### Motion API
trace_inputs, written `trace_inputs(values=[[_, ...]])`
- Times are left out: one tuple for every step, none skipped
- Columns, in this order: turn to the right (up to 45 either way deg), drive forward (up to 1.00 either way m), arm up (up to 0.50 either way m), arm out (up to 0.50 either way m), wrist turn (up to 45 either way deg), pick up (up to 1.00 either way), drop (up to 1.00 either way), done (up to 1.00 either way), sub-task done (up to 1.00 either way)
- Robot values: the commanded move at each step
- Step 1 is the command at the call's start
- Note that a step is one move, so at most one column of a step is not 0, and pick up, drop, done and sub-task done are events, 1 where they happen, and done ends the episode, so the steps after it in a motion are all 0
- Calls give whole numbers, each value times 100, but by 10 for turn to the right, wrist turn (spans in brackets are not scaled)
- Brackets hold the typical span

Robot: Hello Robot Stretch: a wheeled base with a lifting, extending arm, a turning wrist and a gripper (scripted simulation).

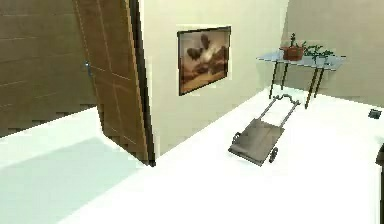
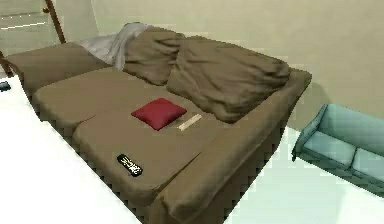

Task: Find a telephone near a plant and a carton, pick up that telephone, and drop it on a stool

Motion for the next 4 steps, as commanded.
trace_inputs(values=[[360,0,0,0,0,0,0,0,0],[0,100,0,0,0,0,0,0,0],[0,100,0,0,0,0,0,0,0],[30,0,0,0,0,0,0,0,0]])
